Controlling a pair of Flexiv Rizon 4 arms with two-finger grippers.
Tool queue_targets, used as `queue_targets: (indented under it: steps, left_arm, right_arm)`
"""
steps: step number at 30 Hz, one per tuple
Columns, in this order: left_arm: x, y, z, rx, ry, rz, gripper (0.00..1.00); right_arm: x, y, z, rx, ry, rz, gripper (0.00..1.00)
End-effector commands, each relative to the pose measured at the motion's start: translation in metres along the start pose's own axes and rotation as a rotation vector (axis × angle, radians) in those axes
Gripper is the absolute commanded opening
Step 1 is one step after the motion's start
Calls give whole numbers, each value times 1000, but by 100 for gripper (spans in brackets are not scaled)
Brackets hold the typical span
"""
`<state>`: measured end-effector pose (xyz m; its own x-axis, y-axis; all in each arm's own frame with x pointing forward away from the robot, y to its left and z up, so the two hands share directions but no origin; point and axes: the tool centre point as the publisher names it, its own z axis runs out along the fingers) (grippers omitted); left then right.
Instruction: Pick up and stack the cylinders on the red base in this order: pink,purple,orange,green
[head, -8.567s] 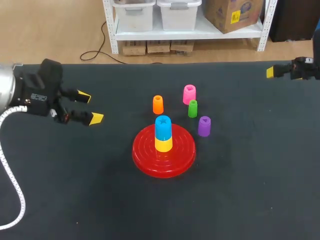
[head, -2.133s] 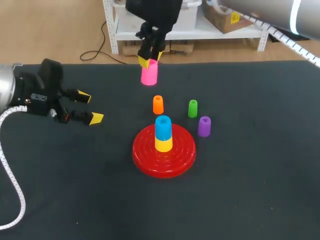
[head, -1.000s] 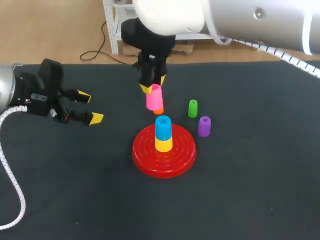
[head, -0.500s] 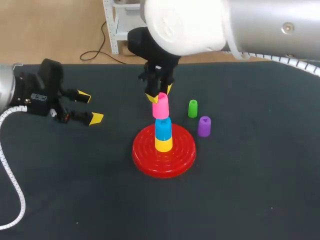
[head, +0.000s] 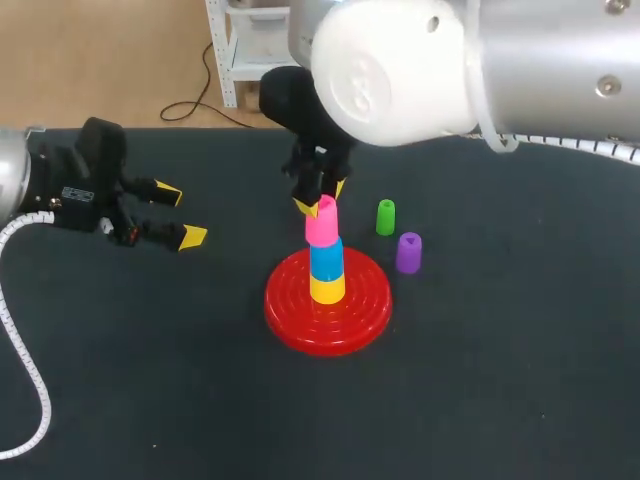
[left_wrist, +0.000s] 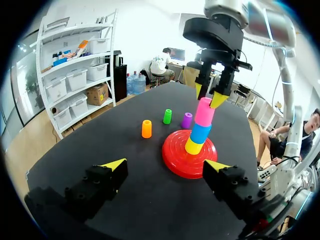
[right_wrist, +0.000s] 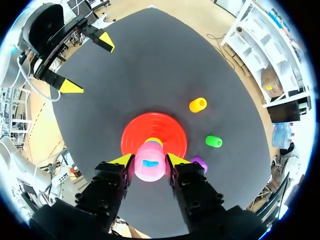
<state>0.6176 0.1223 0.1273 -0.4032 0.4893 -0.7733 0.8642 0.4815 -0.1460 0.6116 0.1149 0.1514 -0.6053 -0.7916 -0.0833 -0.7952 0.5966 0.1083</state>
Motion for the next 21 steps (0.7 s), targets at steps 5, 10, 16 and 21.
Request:
queue_targets:
  steps: [5, 10, 16, 21]
  left_arm:
    - [2, 0, 0, 0, -9, 3, 100]
    - [2, 0, 0, 0, -9, 3, 100]
    - [2, 0, 0, 0, -9, 3, 100]
    - [2, 0, 0, 0, -9, 3, 100]
  right_arm:
    - [6, 2, 4, 3, -3, -2, 0]
    - [7, 1, 3, 10, 0, -3, 0]
    - [8, 2, 3, 11, -2, -6, 0]
    - [11, 7, 8, 1, 4, -11, 0]
